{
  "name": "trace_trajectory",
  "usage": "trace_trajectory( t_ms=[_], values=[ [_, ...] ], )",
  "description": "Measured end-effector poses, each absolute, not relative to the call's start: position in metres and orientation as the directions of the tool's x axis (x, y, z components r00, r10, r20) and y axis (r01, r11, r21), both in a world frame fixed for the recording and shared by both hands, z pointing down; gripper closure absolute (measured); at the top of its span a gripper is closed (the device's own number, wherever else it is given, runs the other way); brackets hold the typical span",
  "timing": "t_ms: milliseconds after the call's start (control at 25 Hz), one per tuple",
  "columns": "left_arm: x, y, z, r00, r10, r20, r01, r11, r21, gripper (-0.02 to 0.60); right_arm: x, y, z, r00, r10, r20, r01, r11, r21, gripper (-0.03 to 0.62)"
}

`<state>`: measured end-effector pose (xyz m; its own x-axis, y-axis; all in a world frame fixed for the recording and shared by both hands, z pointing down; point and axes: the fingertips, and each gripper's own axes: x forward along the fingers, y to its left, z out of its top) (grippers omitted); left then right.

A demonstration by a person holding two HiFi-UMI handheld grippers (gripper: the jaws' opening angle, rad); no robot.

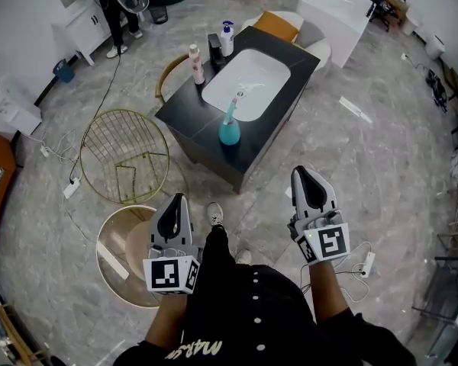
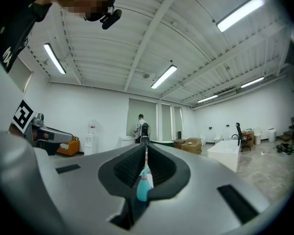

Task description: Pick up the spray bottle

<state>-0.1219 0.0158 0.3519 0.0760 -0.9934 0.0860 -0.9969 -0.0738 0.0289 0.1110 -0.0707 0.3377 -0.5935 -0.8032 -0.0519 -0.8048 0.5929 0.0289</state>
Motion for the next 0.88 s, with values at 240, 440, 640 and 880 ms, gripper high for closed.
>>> trace_trajectory(
  t_ms=[240,440,640,880],
  values=[
    [-0.144,-0.040,0.348,0.090,-0.994,0.067,-0.996,-0.088,0.034,0.565,0.090,-0.120,0.332,-0.587,-0.807,-0.062,-0.809,0.585,0.048,0.597],
    [-0.167,-0.091,0.340,0.112,-0.992,0.055,-0.993,-0.110,0.030,0.565,0.062,-0.167,0.320,-0.586,-0.807,-0.073,-0.810,0.582,0.073,0.597],
    [-0.189,-0.134,0.338,0.137,-0.989,0.051,-0.990,-0.135,0.040,0.565,0.037,-0.204,0.317,-0.574,-0.816,-0.068,-0.819,0.568,0.083,0.597],
    [-0.207,-0.173,0.333,0.191,-0.980,0.048,-0.981,-0.188,0.055,0.565,0.017,-0.236,0.313,-0.543,-0.838,-0.047,-0.838,0.538,0.096,0.597]
  ],
)
